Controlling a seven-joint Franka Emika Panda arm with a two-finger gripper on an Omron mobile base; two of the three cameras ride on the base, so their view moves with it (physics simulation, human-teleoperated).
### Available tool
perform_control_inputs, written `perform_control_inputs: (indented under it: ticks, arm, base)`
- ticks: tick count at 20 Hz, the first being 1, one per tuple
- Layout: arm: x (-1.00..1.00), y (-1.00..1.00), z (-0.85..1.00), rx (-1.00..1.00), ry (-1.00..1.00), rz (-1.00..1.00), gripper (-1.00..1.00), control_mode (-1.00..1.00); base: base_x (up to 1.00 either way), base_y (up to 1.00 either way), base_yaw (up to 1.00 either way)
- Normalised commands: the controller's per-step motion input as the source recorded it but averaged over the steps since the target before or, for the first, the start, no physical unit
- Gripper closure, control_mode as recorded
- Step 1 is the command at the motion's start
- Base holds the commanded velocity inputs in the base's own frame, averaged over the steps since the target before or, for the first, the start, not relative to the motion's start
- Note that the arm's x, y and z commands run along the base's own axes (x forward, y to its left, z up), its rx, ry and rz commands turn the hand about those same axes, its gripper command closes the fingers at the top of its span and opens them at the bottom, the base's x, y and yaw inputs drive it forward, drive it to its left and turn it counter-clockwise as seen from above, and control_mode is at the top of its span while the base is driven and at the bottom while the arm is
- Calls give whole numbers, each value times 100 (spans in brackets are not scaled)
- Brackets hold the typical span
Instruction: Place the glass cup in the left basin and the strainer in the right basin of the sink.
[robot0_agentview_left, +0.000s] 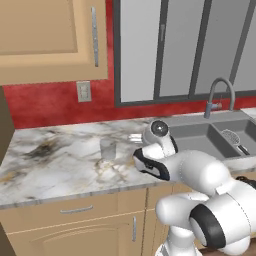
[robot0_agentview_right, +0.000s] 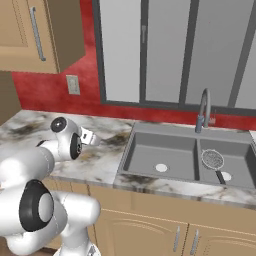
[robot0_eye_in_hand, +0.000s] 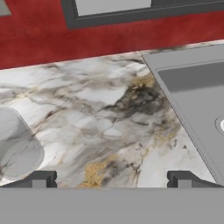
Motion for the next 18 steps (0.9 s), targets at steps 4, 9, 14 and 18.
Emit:
perform_control_inputs:
  ticks: [4,9,14,18]
  arm:
    - [10,1,0,13,0,0,-100,-100]
    - [1,19,0,8,0,0,-100,-100]
    - [0,23,0,4,0,0,-100,-100]
    - [0,5,0,7,0,0,-100,-100]
  base:
    - [0,0,0]
    - [0,0,0]
    - [0,0,0]
    - [0,0,0]
